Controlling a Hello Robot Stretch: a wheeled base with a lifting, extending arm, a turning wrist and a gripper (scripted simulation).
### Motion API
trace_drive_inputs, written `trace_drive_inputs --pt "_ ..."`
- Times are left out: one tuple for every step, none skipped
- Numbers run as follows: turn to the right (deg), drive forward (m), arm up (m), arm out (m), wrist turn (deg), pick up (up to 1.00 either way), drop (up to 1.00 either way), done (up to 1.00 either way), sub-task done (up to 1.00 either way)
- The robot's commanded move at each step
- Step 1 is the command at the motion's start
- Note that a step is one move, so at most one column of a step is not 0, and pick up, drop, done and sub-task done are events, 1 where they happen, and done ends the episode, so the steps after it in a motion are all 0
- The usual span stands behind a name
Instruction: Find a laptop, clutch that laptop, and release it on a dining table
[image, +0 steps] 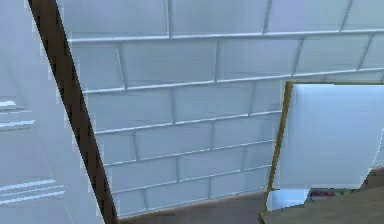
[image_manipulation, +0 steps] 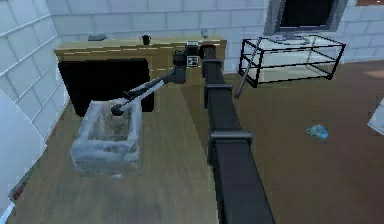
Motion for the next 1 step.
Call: trace_drive_inputs --pt "0.0 0.00 0.04 0.00 0.0 0.00 0.00 0.00 0.00"
